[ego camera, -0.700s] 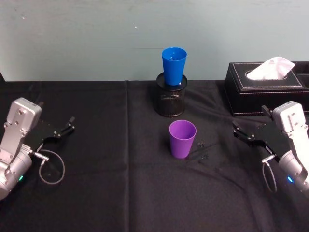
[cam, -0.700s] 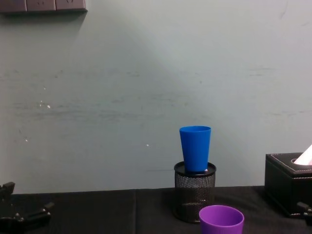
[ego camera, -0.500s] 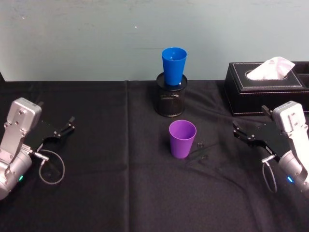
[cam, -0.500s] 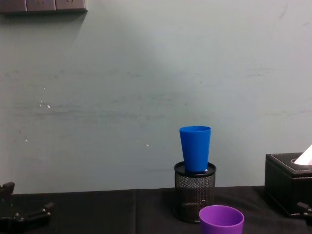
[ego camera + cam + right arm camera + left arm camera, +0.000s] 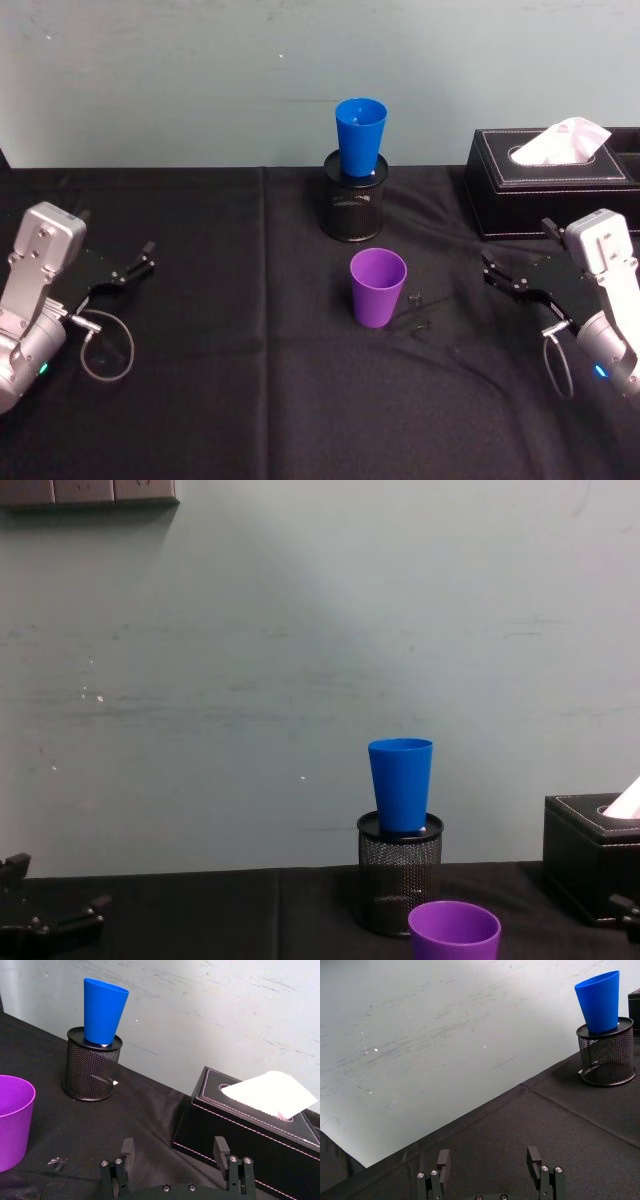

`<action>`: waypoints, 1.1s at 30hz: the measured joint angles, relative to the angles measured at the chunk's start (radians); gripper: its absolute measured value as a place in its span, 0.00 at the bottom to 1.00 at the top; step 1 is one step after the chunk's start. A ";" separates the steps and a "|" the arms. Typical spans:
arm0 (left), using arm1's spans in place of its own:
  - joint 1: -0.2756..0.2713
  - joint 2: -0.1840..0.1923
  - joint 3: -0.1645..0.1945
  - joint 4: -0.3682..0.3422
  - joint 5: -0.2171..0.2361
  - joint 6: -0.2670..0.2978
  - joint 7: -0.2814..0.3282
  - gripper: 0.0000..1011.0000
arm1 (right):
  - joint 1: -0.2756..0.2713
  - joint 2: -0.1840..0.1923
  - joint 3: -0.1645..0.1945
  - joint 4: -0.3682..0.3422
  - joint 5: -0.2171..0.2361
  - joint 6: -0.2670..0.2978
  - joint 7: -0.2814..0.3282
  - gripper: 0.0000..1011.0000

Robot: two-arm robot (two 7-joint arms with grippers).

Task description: Pick up one cup with a gripper and tap it against the other cup.

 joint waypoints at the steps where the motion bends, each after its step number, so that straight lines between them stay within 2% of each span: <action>1: 0.000 0.000 0.000 0.000 0.000 0.000 0.000 0.99 | 0.000 0.000 0.000 0.000 0.000 0.000 0.000 0.99; 28: 0.000 0.000 0.000 0.000 0.000 0.000 0.000 0.99 | 0.000 0.000 0.000 0.000 0.000 0.000 0.000 0.99; 31: 0.000 0.000 0.000 0.000 0.000 0.000 0.000 0.99 | -0.003 0.000 0.011 -0.001 0.002 -0.006 0.015 0.99; 33: 0.000 0.000 0.000 0.000 0.000 0.000 0.000 0.99 | -0.008 0.003 0.020 -0.008 0.023 -0.009 0.050 0.99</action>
